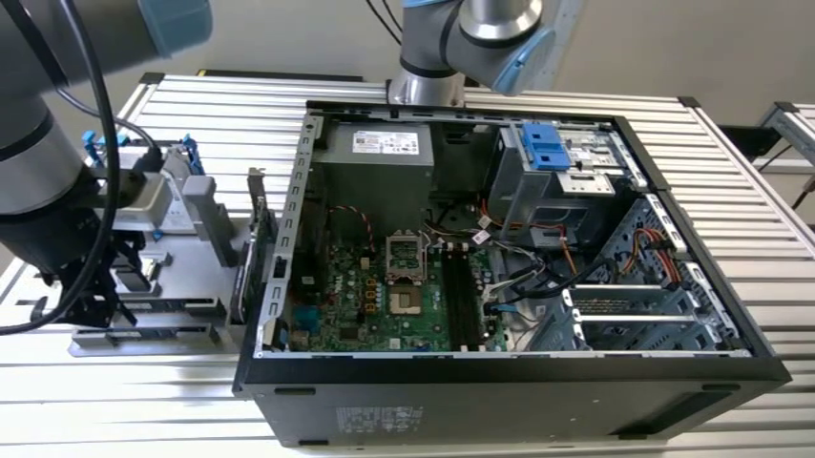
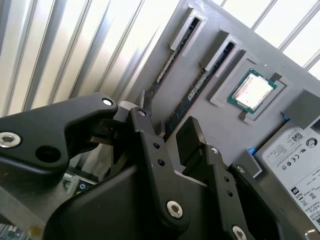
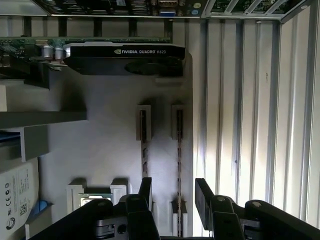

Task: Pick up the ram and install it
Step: 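Pick up the ram and move it above insertion slot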

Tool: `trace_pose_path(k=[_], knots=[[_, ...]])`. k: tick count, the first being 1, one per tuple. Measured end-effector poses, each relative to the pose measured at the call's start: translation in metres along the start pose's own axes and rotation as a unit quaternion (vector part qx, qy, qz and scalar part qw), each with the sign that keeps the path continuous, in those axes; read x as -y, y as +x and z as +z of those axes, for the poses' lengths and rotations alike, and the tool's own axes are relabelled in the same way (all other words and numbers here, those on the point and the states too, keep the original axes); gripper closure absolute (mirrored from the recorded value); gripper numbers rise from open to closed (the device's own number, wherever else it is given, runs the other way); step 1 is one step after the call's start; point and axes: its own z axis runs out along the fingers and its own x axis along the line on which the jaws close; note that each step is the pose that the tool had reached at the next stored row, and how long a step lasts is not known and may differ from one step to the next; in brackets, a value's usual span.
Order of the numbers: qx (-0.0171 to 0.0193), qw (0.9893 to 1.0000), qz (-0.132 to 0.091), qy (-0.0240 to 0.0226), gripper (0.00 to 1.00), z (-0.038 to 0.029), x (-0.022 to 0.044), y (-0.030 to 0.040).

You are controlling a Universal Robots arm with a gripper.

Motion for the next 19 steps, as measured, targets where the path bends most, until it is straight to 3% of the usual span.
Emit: trace_pose_path(k=[19], knots=[[0.0, 1.0, -0.003, 0.0, 0.0, 0.0139, 0.0008, -0.0034]])
